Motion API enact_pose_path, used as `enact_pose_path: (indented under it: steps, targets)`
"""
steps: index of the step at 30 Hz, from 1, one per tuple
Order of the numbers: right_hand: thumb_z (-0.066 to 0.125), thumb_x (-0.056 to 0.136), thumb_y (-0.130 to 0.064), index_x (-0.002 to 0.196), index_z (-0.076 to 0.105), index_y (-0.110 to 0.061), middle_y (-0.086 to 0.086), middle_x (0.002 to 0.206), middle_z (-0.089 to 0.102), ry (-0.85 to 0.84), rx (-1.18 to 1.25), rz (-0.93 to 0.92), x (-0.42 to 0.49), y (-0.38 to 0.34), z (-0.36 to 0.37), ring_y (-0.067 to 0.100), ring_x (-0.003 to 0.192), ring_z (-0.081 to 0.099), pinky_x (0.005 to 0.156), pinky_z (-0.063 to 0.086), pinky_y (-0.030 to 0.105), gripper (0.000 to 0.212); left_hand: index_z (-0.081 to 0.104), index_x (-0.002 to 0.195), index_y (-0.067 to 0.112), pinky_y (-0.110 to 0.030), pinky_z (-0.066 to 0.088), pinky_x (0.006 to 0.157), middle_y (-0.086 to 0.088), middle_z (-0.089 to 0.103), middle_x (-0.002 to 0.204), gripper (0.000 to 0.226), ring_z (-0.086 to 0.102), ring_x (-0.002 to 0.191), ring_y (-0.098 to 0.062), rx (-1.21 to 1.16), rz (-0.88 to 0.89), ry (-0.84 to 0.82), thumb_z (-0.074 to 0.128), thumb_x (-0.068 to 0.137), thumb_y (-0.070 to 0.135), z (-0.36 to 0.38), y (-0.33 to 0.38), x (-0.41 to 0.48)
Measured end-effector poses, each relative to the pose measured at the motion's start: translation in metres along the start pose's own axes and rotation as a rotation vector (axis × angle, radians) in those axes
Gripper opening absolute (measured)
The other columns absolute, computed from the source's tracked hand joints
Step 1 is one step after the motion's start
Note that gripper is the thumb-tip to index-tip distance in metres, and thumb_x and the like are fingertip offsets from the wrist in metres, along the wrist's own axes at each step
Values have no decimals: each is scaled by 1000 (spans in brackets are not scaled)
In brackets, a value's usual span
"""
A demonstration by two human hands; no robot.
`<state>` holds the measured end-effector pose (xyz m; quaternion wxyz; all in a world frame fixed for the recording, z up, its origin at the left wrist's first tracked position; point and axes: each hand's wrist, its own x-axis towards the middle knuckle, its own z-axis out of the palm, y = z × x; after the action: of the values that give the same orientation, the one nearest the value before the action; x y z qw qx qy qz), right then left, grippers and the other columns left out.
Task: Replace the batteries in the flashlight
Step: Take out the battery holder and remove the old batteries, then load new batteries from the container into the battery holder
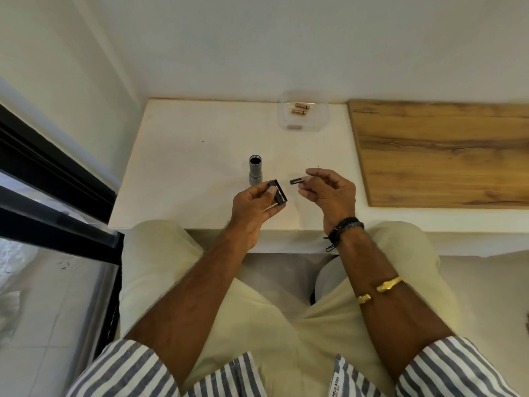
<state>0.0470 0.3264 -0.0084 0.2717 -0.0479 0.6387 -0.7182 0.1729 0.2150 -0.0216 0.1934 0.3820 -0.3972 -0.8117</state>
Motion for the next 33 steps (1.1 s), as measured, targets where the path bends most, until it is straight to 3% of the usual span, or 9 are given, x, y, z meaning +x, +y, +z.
enact_pose_path:
  steps: [6,10,13,17,24,33]
  targets:
    - [72,82,12,86,73,-2,15,81,74,226,78,-8,29,-3,-19,28,78,75,73,62,31,15,60,122,-5,-47,57,90,-19,67,113,27,67,108,-34,-164,-109,-62,58,97,3,4,2,2]
    - [73,80,2,87,76,-7,10,82,75,397,-80,8,42,7,-25,17,70,71,66,61,30,12,54,130,-7,-47,54,96,-20,65,116,33,65,110,-32,-215,-147,-108,54,99,3,4,2,2]
    - [75,80,-7,92,79,-12,4,87,76,471,-246,26,48,17,-27,16,72,70,65,65,38,14,56,127,-6,-45,54,96,-19,64,114,29,64,109,-31,-235,-160,-140,52,100,5,3,2,3]
    - [79,79,-10,88,80,-16,-1,85,75,481,-349,46,52,24,-28,28,86,75,76,64,45,11,55,129,-5,-45,54,97,-20,64,117,31,64,110,-30,-249,-177,-129,52,100,6,4,2,6]
    - [78,80,-13,86,80,-21,-2,83,76,461,-504,38,54,30,-28,28,82,74,75,64,46,10,53,131,-6,-44,55,95,-20,64,116,33,64,111,-31,-258,-187,-118,51,100,4,5,2,7]
    - [77,81,-13,90,81,-19,1,86,77,451,-575,35,54,30,-28,29,81,75,75,63,45,12,61,119,-2,-44,56,94,-18,67,111,22,66,105,-30,-269,-176,-140,51,100,4,7,4,5]
